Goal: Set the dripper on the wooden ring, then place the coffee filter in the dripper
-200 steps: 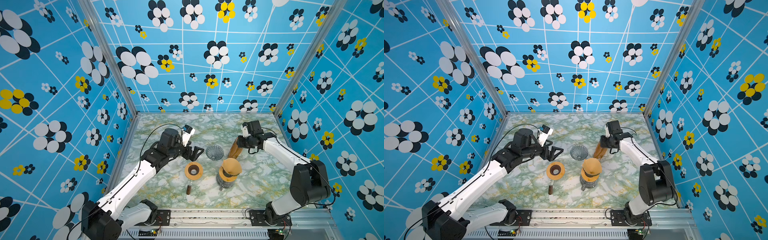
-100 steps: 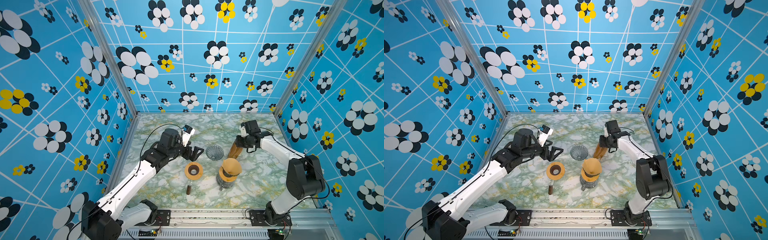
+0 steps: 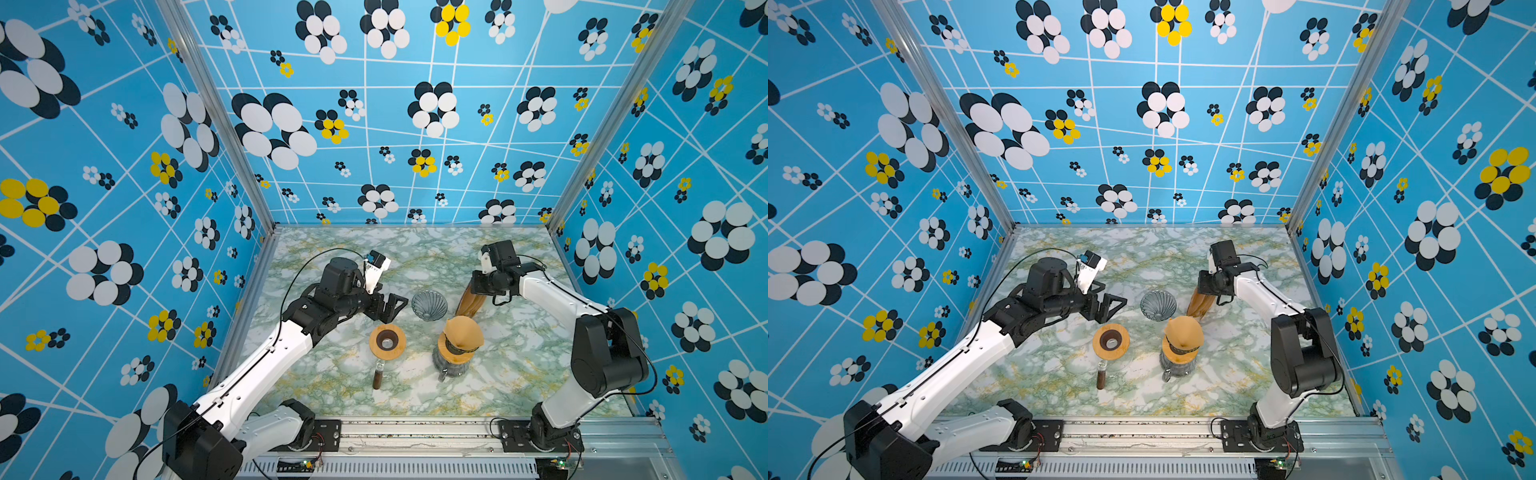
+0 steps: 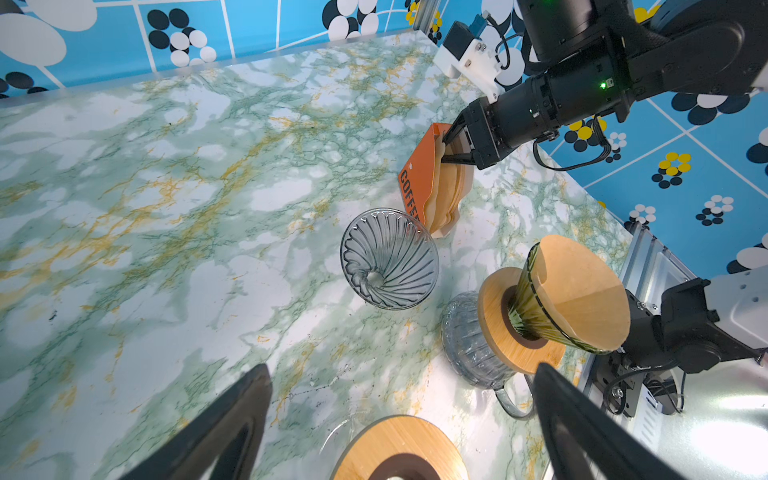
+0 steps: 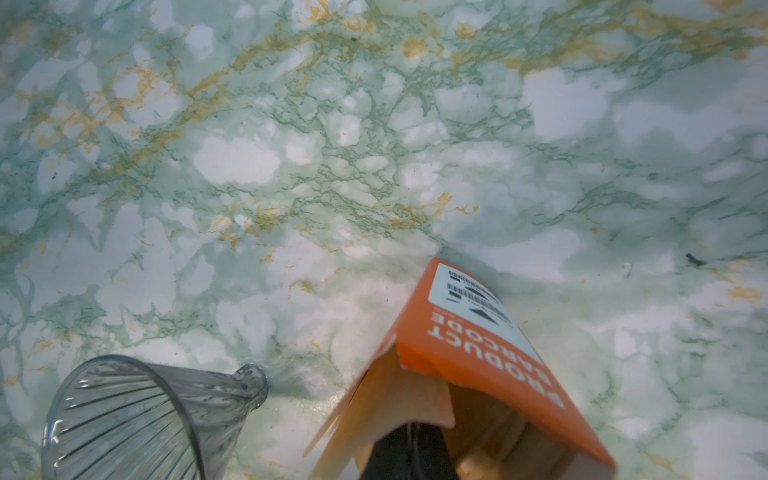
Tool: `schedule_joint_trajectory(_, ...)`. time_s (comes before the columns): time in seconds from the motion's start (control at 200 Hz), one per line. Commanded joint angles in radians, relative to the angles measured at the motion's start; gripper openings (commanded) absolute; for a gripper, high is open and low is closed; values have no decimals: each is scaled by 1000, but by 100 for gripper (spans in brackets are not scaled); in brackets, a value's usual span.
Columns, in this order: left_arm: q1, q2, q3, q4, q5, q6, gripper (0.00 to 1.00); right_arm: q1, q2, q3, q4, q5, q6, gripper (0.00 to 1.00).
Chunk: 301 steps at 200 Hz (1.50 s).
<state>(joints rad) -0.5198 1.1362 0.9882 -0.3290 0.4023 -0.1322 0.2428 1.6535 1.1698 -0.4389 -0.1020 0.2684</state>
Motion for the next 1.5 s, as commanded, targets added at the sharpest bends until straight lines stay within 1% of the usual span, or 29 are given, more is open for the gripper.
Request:
schedule_joint_trajectory(0.0,-6,-9,5,-12,-7,20,99,10,-88,0,-25,18,-8,1)
schedule_joint_trajectory(0.235,-6,-13,7,-11,-2,21,99,16,-204,-11,-78,12,-13,0)
schedule_joint_trajectory(0.365,-8,-24,6,-11,-6,19,99,16,-259,32,-128,-10,-33,0)
schedule_joint_trajectory(0.48,-9,-38,2,-9,-16,16,99,16,-291,89,-173,-63,-50,0)
schedule_joint_trajectory(0.72,-8,-77,-3,-13,-60,20,99,40,-313,203,-200,-166,-35,0)
schedule_joint_trajectory(0.865,-8,-98,-10,-17,-79,22,99,68,-294,251,-201,-186,-27,0)
schedule_joint_trajectory(0.93,-8,-99,-10,-20,-80,22,99,70,-284,256,-200,-171,-24,0)
schedule_joint_trajectory(1.03,-8,-98,-11,-25,-79,20,99,70,-278,251,-210,-117,-20,0)
schedule_joint_trajectory(1.165,-6,-92,-13,-27,-72,26,99,70,-267,255,-219,-143,-22,0)
schedule_joint_trajectory(1.23,-8,-81,-8,-29,-52,29,99,71,-260,253,-236,-88,-27,0)
schedule_joint_trajectory(1.285,-9,-71,-1,-35,-41,27,99,69,-251,246,-251,-10,-31,0)
schedule_joint_trajectory(1.32,-10,-65,0,-36,-37,24,99,65,-245,236,-254,19,-30,0)
schedule_joint_trajectory(1.38,-12,-58,1,-35,-36,22,99,54,-235,212,-247,37,-30,0)
schedule_joint_trajectory(1.5,-13,-52,1,-39,-41,22,99,30,-203,180,-231,38,-20,0)
